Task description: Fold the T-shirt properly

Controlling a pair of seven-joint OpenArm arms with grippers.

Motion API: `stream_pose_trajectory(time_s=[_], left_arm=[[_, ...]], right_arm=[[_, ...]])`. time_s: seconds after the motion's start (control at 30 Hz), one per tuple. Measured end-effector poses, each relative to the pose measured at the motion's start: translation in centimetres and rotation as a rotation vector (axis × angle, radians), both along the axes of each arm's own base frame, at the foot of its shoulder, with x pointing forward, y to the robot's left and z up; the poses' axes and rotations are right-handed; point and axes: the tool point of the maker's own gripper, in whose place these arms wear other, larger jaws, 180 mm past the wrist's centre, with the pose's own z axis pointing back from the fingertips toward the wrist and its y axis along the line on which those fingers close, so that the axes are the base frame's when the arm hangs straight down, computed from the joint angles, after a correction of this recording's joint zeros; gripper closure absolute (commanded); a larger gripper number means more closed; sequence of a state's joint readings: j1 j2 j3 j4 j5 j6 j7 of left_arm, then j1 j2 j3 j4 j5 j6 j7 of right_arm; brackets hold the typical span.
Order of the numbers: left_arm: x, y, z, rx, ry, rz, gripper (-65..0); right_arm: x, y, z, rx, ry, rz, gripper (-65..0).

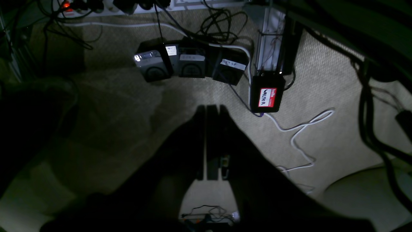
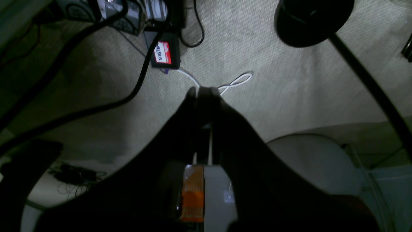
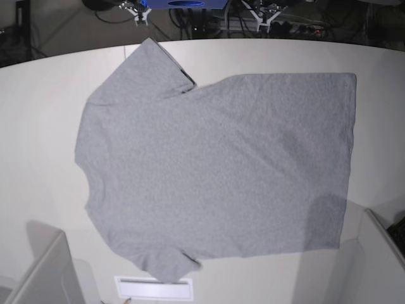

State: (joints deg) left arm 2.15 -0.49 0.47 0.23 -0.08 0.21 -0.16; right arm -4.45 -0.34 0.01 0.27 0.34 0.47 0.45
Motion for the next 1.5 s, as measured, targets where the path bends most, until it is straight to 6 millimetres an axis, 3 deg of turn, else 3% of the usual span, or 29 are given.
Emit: stream_pose_trajectory(time_s=[0.13, 0.27, 0.33, 0.43, 0.5, 0.63, 0.8, 1.0, 1.07, 1.27, 1.43, 1.5], left_arm=[[-0.8, 1.5, 0.1, 0.022, 0.004, 0.001, 0.0], [-4.1, 4.4, 0.7, 0.066, 0.043, 0.001, 0.0], [-5.1, 6.8, 1.3, 0.098, 0.028, -0.015, 0.0], [-4.4, 9.4, 2.4, 0.142, -0.057, -0.065, 0.0], [-3.3, 9.1, 3.3, 0.132, -0.138, -0.086, 0.0], [-2.7, 7.3, 5.1, 0.082, -0.230, -0.115, 0.0], [-2.6, 8.0, 7.8, 0.088, -0.286, -0.169, 0.0], [1.0, 8.2, 11.8, 0.082, -0.438, -0.233, 0.0], [1.1, 7.9, 13.9, 0.070, -0.473, -0.267, 0.0], [3.6, 5.2, 19.8, 0.008, -0.606, -0.331, 0.0], [6.6, 5.9, 25.2, 0.049, -0.723, -0.348, 0.0], [8.8, 5.5, 27.1, 0.041, -0.796, -0.383, 0.0]], right_arm=[[-2.1, 0.0, 0.3, -0.001, 0.036, -0.004, 0.0], [-3.2, -0.4, 0.4, -0.016, 0.038, -0.126, 0.0], [-3.5, -2.8, 0.5, -0.059, 0.023, -0.167, 0.0], [-4.4, -6.2, 1.0, -0.131, 0.001, -0.199, 0.0], [-5.2, -6.5, 1.2, -0.137, -0.007, -0.197, 0.0], [-5.6, -4.4, 1.9, -0.074, -0.070, -0.201, 0.0], [-5.0, -6.5, 4.0, -0.122, -0.180, -0.170, 0.0], [-1.2, -4.7, 6.5, -0.093, -0.330, -0.172, 0.0], [0.6, -4.9, 7.8, -0.103, -0.367, -0.177, 0.0], [4.1, -7.8, 14.2, -0.212, -0.492, -0.309, 0.0], [8.6, -9.3, 20.1, -0.255, -0.634, -0.277, 0.0], [10.6, -9.2, 21.8, -0.247, -0.688, -0.269, 0.0]])
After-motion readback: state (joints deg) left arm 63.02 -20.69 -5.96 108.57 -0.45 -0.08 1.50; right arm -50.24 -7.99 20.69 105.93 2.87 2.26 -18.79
